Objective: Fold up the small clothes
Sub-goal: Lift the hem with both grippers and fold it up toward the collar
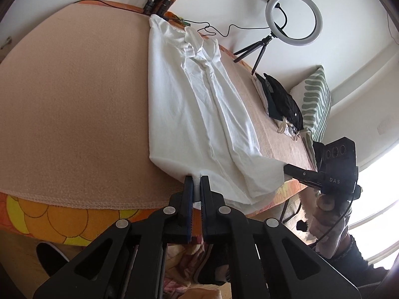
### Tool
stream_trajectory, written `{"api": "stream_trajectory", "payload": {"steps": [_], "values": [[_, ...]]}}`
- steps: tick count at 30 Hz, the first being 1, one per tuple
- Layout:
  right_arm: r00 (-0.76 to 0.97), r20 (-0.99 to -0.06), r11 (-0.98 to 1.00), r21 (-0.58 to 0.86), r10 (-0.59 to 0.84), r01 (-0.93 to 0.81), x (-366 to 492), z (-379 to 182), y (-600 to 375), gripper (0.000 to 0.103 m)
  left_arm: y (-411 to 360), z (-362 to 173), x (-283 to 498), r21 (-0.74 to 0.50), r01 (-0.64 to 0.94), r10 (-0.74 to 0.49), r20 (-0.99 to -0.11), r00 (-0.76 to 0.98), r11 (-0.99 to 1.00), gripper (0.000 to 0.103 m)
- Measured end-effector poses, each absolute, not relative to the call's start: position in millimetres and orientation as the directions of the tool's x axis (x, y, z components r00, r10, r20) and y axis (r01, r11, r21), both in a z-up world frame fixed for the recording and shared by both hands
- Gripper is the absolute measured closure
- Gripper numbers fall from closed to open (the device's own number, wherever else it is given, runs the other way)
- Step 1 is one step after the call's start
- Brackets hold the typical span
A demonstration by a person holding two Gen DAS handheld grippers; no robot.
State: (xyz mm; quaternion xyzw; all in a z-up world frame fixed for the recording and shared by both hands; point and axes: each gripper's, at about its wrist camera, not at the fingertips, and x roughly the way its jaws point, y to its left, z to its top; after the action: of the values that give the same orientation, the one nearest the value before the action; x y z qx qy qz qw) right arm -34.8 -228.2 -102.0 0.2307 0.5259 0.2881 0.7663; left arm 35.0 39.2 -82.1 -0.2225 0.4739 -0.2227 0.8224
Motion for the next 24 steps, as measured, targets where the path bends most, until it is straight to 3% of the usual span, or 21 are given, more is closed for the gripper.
{"api": "stream_trajectory", "payload": {"steps": [12, 24], "values": [[0.351, -0.681, 0.761, 0.621, 0.643, -0.189, 23.9, -85.2, -221.0, 0.098, 41.5, -72.5, 98.6, -0.533, 0.139, -0.522, -0.686, 0.507, 0.835, 0.099], [0.33, -0.732, 0.788, 0.613, 0.596, -0.061, 77.1, -125.1, -219.0, 0.098, 41.1, -95.8, 141.4, -0.501, 0.106, -0.48, -0.716, 0.507, 0.859, 0.099]]}}
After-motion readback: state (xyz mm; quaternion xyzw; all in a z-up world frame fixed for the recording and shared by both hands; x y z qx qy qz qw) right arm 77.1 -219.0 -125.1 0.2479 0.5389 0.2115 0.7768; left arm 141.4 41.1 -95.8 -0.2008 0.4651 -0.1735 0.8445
